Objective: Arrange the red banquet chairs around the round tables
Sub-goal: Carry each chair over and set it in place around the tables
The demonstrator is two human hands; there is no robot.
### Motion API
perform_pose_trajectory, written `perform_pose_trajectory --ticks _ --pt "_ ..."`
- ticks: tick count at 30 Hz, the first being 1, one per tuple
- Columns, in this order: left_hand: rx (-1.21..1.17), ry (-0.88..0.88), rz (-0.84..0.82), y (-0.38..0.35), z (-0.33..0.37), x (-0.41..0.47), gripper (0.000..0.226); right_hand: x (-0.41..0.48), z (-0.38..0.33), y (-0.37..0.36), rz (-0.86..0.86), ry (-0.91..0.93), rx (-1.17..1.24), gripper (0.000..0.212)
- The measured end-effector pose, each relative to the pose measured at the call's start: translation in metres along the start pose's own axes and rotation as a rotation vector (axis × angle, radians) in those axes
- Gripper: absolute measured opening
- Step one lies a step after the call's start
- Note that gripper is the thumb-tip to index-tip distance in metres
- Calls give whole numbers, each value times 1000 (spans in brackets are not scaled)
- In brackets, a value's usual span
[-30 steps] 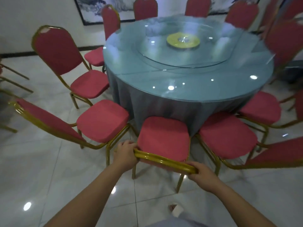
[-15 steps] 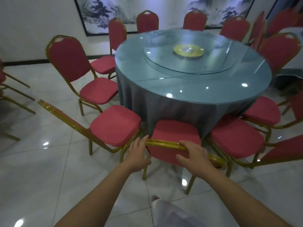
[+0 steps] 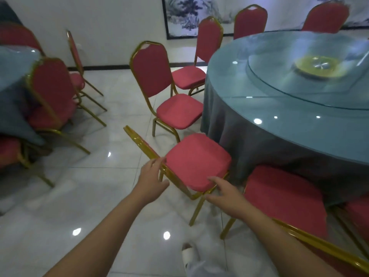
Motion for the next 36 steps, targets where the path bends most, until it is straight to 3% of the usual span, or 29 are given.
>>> perform_pose_trajectory --ticks 4,9,15,18,21,27,36 --pt "61 71 25 48 -49 52 90 65 -44 -33 -94 42 26 78" --pt "137 118 -16 83 -103 105 108 119 -91 -65 -127 94 -26 59" --pt "228 -21 -103 118 -143 184 113 166 -110 -101 45 -19 -77 55" --pt "227 -96 -196 122 -150 212 106 171 -117 -114 227 -124 -36 36" --pt "221 -210 -179 119 -157 223 89 167 -122 -124 313 -282 27 26" --pt "214 -434 -204 122 -152 239 77 169 -137 -130 429 -494 59 21" --pt "320 -460 -324 118 -136 272 75 180 -148 -124 544 -712 124 23"
Point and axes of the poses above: each hand's wrist, its own x-axis towards the middle knuckle, its own y-axis out of the back of the hand, z = x × y, the point moved 1 cm from there along x, towards the middle knuckle, and after that the axes turned 7 degrees about -z, right-handed, at the moved point
